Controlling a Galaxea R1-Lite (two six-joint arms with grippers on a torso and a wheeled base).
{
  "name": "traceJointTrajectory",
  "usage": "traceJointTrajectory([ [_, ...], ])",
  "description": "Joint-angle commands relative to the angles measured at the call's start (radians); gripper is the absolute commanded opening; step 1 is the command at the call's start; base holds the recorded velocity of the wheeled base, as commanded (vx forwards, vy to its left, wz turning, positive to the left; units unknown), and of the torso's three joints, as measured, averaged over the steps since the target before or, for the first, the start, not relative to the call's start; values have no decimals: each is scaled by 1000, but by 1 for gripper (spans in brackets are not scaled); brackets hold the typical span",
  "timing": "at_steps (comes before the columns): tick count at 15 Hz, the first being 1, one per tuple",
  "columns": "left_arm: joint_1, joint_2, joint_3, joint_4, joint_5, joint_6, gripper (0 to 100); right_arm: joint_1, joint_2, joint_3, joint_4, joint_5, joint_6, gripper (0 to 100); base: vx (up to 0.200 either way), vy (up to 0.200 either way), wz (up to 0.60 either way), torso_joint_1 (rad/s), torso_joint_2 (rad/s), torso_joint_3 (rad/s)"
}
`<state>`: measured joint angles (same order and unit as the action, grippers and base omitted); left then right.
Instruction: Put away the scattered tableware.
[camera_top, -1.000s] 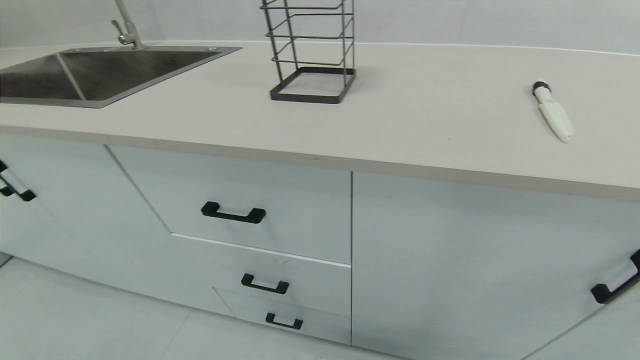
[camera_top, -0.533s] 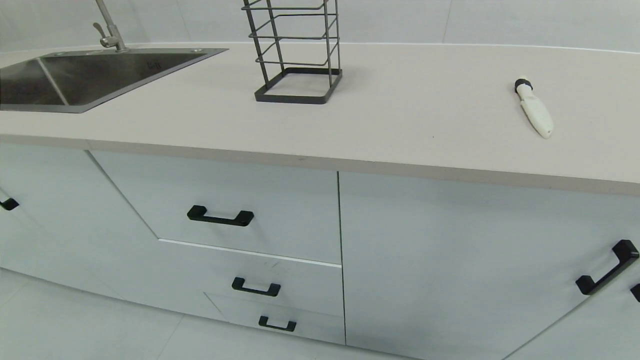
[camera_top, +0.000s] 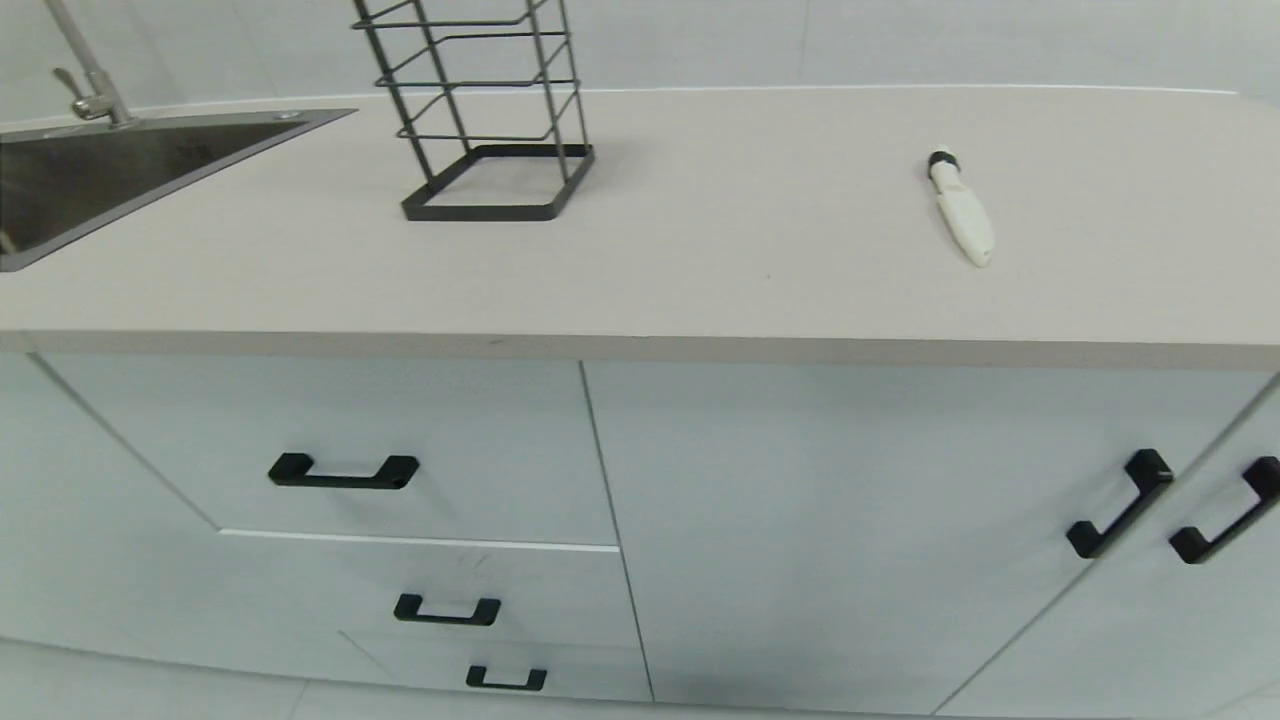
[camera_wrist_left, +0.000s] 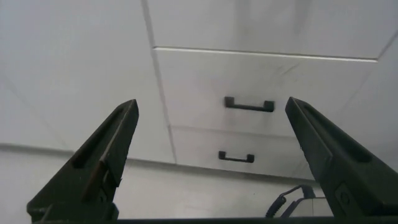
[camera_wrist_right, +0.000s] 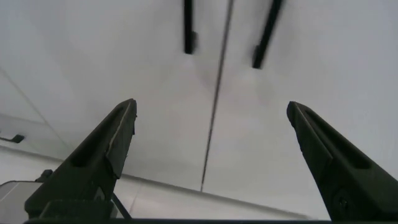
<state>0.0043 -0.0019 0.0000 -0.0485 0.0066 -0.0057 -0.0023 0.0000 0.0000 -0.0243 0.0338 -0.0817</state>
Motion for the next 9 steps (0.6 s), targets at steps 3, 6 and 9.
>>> traceJointTrajectory([
  [3,0,2,0,-1,1,0,100,-1,0,0,0,1,-3,100,0,0,0,0,0,0],
  [6,0,2,-2,-2,13,-10,100,1,0,0,0,-2,0,100,133,133,0,2,0,0],
  [9,0,2,0,-2,4,0,100,1,0,0,0,0,2,100,67,67,0,2,1,1],
])
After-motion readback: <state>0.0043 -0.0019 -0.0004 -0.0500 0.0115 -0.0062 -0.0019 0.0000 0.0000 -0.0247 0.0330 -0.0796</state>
